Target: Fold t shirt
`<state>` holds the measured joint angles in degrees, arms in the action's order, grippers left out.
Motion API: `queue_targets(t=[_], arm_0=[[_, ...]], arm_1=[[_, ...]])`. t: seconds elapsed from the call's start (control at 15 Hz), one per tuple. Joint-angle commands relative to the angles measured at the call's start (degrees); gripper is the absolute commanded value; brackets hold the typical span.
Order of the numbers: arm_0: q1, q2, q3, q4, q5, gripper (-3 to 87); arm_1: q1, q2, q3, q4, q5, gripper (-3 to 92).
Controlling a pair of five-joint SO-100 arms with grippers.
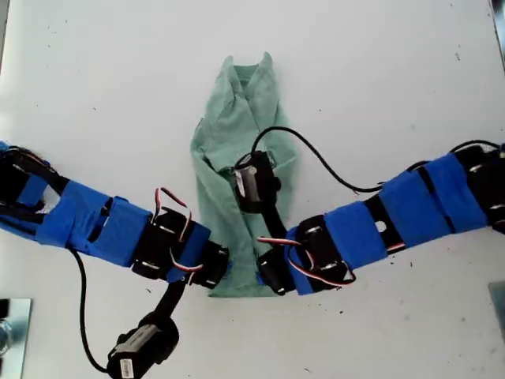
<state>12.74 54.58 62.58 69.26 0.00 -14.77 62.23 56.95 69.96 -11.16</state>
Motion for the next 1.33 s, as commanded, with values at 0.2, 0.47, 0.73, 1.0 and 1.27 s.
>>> queue_targets(t=[0.2,0.47,0.73,1.0,1.27], arm_0=[[2.46,-0.97,-4.04,-2.02,3.25,-0.2],[5.89,10.11,-5.1,-3.16,5.1,-0.2],[10.46,18.02,-5.1,-7.12,4.22,-0.2],[4.04,25.75,-3.6,-6.15,8.09,-0.2],[-11.69,28.74,1.05,0.18,14.06,-0.2]], arm_1=[[-2.11,0.26,-1.93,-0.18,-1.76,1.2],[-4.31,4.48,-14.5,5.98,-8.17,1.2],[-5.45,9.67,-14.15,3.87,-10.46,1.2],[2.11,15.12,-12.48,5.36,-15.64,1.2],[17.14,18.28,-7.91,2.9,-23.12,1.2]])
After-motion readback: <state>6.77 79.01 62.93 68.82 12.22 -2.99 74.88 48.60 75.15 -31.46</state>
